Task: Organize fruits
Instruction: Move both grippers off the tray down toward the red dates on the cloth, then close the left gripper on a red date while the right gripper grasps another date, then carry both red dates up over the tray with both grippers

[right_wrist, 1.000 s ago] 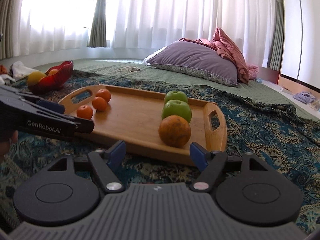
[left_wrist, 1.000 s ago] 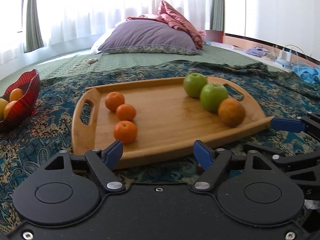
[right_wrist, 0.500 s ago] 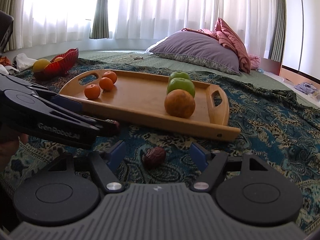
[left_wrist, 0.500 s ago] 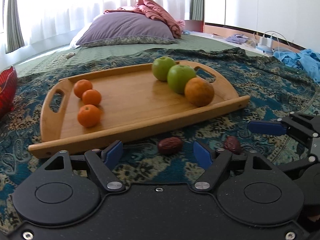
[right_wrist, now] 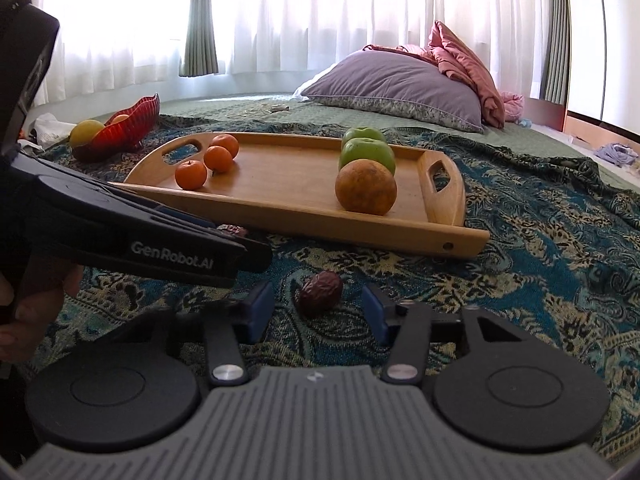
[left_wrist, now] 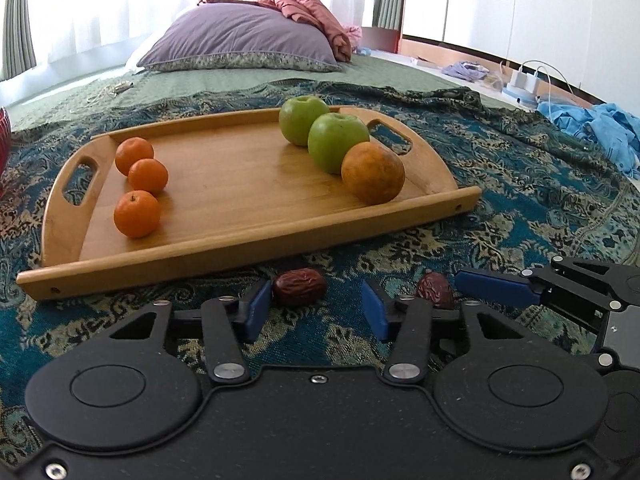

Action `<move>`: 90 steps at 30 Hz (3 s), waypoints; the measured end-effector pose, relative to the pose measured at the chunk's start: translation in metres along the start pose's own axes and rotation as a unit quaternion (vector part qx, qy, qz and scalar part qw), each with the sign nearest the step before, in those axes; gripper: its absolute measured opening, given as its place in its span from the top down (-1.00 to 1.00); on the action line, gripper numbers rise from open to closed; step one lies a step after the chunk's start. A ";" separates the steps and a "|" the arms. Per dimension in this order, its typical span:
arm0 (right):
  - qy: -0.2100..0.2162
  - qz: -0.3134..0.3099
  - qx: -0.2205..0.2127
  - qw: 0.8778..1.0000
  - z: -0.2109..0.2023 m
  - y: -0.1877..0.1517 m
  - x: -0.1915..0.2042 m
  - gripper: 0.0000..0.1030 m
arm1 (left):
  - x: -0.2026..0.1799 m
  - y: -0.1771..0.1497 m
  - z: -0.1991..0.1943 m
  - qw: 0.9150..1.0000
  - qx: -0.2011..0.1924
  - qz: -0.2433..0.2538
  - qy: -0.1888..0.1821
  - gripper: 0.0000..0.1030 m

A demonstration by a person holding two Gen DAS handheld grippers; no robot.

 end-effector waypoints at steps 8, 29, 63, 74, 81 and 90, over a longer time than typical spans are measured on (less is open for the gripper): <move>0.004 0.004 -0.001 1.000 0.001 0.002 -0.001 0.23 | 0.000 0.004 0.003 1.000 0.001 -0.006 0.000 0.27; -0.006 0.012 0.000 1.000 0.001 0.005 -0.004 0.46 | 0.000 0.004 0.002 1.000 -0.013 -0.010 0.011 0.45; -0.006 0.027 -0.054 0.998 0.008 0.069 -0.018 0.47 | 0.034 0.053 -0.021 0.996 -0.078 -0.027 0.041 0.45; 0.001 0.033 -0.052 0.998 0.028 0.089 -0.022 0.47 | 0.045 0.070 -0.008 0.995 -0.080 -0.039 0.041 0.45; 0.011 0.036 -0.040 0.998 0.044 0.101 -0.026 0.47 | 0.053 0.080 0.008 0.995 -0.071 -0.047 0.041 0.45; 0.050 0.071 0.006 0.996 0.082 0.128 -0.045 0.47 | 0.065 0.103 0.040 0.997 -0.056 -0.045 0.039 0.45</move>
Point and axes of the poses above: each gripper's, at about its wrist camera, not at the fingertips, and z roughly the way its jaws point, x to its left, y to its top, the point moved 5 cm from there along z, roughly the way its jaws point, and after that the axes turned 10 degrees about -z, right-handed, at the moved point
